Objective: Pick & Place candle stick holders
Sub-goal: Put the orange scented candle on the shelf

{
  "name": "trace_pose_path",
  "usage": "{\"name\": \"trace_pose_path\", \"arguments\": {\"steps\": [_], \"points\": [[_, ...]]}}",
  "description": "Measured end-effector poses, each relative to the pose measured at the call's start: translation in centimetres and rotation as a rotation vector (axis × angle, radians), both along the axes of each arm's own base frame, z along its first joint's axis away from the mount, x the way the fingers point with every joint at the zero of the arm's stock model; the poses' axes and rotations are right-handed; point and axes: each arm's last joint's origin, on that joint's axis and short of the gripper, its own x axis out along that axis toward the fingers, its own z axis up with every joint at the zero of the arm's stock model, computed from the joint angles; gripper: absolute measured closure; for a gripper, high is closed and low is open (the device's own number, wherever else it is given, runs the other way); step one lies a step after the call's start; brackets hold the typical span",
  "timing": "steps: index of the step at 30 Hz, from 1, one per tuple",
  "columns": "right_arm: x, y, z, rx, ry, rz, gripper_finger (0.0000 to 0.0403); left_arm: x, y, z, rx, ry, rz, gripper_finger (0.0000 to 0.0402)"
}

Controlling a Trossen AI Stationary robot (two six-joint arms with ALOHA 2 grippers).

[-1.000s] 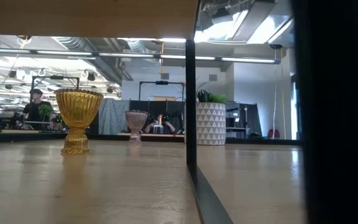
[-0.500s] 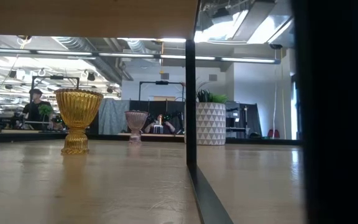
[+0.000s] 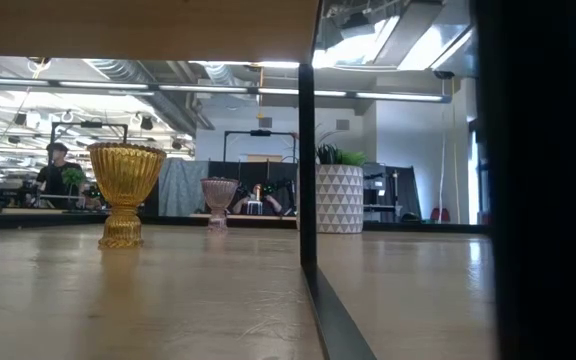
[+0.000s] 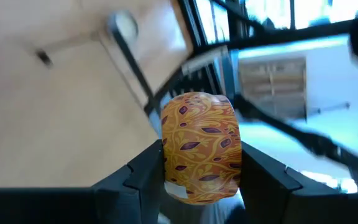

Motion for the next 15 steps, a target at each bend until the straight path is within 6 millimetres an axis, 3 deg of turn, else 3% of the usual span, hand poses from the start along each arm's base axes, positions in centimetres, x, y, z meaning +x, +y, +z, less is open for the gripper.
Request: {"name": "trace_pose_path", "arguments": {"steps": [5,11,15], "points": [[0.0,0.0,0.0,0.001,0.0,-0.001,0.0291,0.3,-1.5,-1.0,-0.023,0.055,-0.121,0.0236],[0.0,0.1,0.0,0.016,0.003,-0.01,0.029,2.6,-3.6,-3.4,-0.041,0.088,-0.285,0.0236],[-0.1,0.2,0.0,0.024,0.006,-0.001,0.029,3.8,-3.9,-4.4,-0.009,0.075,-0.312,0.0236]]}}
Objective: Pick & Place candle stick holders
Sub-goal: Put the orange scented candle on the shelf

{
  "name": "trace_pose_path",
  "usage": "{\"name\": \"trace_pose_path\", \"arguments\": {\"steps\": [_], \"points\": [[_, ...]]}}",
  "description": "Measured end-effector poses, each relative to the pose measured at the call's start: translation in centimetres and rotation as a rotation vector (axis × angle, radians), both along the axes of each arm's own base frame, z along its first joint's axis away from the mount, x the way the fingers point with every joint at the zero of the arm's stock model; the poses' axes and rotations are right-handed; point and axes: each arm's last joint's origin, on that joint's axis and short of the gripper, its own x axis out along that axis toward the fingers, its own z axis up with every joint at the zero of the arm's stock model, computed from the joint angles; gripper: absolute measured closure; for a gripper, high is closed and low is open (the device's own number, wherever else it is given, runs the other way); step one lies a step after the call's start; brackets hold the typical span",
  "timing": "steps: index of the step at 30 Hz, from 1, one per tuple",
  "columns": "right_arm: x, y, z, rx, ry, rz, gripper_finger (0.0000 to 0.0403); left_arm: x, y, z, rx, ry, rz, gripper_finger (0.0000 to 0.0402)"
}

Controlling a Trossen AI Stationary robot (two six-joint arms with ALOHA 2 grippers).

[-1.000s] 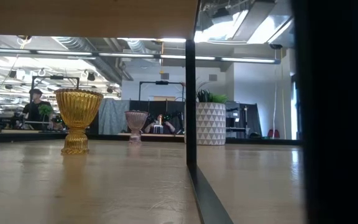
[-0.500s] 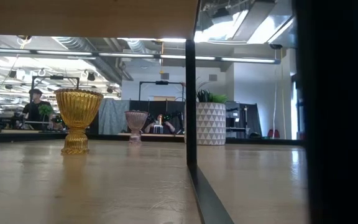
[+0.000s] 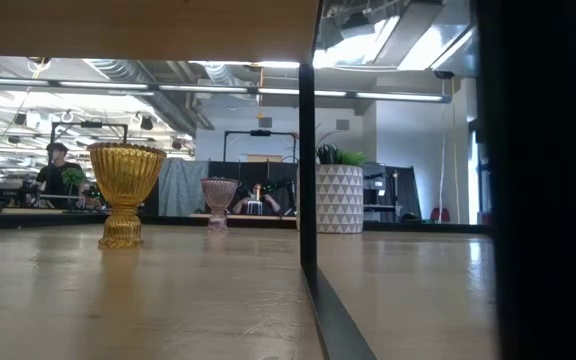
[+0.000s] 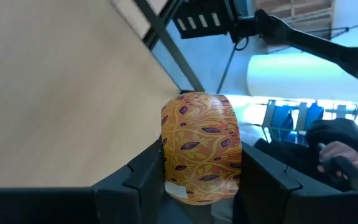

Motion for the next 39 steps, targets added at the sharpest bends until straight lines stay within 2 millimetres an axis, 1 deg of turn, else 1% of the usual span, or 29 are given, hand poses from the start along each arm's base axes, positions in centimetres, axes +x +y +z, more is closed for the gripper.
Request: {"name": "trace_pose_path", "arguments": {"steps": [7,11,17,23,28,32,39], "points": [[0.0,0.0,0.0,0.005,0.0,-0.003,0.029,1.4,0.9,-1.5,0.053,0.035,-0.022,0.0236],[0.0,0.1,0.0,0.005,0.0,-0.003,0.029,1.8,0.7,-2.6,0.058,0.09,-0.067,0.0236],[0.0,0.1,0.0,0.006,0.0,-0.003,0.029,2.0,0.5,-3.4,0.071,0.126,-0.108,0.0236],[0.0,0.1,0.0,0.006,0.0,-0.003,0.029,1.9,0.9,-3.6,0.097,0.152,-0.108,0.0227],[0.0,0.1,0.0,0.006,-0.001,-0.003,0.029,1.8,1.2,-4.0,0.121,0.193,-0.099,0.0203],[0.0,0.1,0.0,0.007,-0.003,-0.003,0.029,1.7,1.3,-4.2,0.153,0.195,-0.089,0.0186],[0.1,0.2,0.1,0.015,-0.022,-0.003,0.029,1.6,1.5,-4.2,0.176,0.198,-0.107,0.0169]]}}
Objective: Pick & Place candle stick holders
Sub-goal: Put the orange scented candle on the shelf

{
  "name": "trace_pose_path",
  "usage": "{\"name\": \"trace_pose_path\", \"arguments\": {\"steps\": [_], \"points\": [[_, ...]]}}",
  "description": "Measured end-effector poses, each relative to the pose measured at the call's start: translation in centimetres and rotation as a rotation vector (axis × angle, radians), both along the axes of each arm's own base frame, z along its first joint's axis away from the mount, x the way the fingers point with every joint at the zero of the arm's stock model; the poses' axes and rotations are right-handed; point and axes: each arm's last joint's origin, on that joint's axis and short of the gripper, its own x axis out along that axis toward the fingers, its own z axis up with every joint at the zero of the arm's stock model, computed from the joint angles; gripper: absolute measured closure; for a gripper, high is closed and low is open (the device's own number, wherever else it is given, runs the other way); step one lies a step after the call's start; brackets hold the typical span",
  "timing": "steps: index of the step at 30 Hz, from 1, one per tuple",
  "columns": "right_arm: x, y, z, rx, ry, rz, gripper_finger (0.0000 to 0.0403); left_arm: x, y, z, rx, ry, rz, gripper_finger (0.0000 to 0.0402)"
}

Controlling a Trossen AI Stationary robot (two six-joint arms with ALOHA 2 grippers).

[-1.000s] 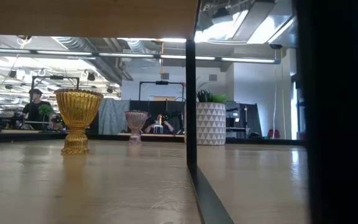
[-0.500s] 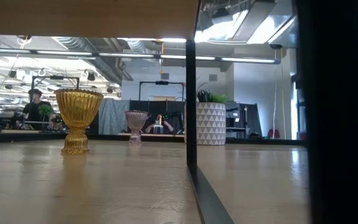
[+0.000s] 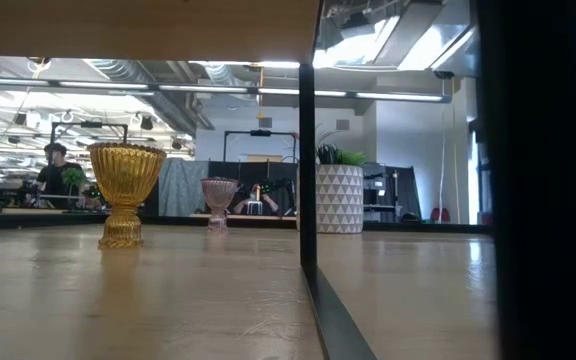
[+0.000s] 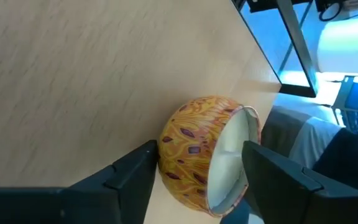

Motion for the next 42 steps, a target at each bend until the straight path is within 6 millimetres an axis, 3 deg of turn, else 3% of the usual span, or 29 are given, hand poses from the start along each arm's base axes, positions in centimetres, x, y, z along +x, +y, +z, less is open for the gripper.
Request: {"name": "trace_pose_path", "arguments": {"steps": [16,22,27,30,36,42], "points": [[0.0,0.0,0.0,0.002,0.0,-0.004,0.029,-0.6,0.9,2.0,0.124,0.067,-0.031,0.0166],[0.0,0.0,0.0,0.011,0.001,-0.016,0.029,-1.0,1.2,4.7,0.181,0.017,-0.062,0.0166],[0.0,0.0,-0.1,0.012,0.002,-0.018,0.029,-1.5,-0.1,7.1,0.187,-0.105,-0.166,0.0168],[-0.1,0.0,-0.1,0.007,0.012,-0.017,0.029,-1.8,-1.3,7.6,0.174,-0.165,-0.216,0.0173],[-0.7,-0.3,-0.5,-0.009,0.087,-0.043,0.029,-3.0,-3.8,7.3,0.188,-0.196,-0.296,0.0208],[-1.4,-0.2,-0.9,-0.025,0.156,-0.079,0.029,-3.6,-5.3,5.4,0.312,-0.134,-0.352,0.0298]]}}
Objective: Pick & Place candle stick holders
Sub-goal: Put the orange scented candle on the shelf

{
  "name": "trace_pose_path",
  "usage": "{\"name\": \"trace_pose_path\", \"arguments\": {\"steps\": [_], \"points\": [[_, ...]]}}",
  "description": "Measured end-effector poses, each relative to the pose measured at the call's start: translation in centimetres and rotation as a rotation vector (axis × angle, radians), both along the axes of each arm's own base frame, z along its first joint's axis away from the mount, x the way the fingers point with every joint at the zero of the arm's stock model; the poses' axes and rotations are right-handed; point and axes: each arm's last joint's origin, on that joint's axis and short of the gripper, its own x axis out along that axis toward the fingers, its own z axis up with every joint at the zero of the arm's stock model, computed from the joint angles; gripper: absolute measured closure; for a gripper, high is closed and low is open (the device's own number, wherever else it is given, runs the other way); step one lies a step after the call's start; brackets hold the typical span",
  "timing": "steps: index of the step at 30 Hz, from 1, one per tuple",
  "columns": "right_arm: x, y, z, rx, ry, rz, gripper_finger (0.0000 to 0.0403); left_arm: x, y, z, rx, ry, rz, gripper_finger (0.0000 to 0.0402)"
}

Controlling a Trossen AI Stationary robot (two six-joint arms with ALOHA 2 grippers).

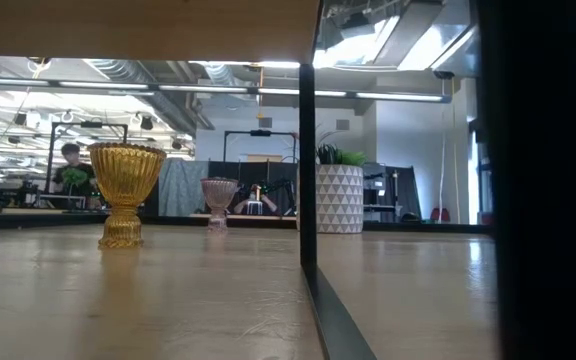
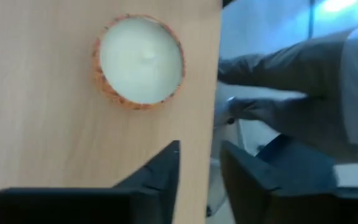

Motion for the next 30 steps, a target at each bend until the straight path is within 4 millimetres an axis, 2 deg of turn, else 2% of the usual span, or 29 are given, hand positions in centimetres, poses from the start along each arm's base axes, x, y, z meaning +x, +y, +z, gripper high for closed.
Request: {"name": "trace_pose_path", "arguments": {"steps": [4,6,15,30], "points": [[-0.2,0.1,-0.1,-0.011,0.008,-0.022,0.029,0.7,-0.6,-1.0,0.021,-0.002,-0.056,0.0382],[-0.2,0.1,-0.1,-0.007,0.008,-0.028,0.029,1.0,-0.8,-1.5,0.038,-0.001,-0.069,0.0394],[-0.5,0.6,-0.1,0.0,0.004,-0.049,0.029,2.4,-1.2,-2.6,0.04,-0.032,-0.115,0.04],[-1.5,1.5,-0.3,-0.025,0.03,-0.077,0.029,4.0,0.6,-3.2,0.081,-0.018,-0.106,0.04]]}}
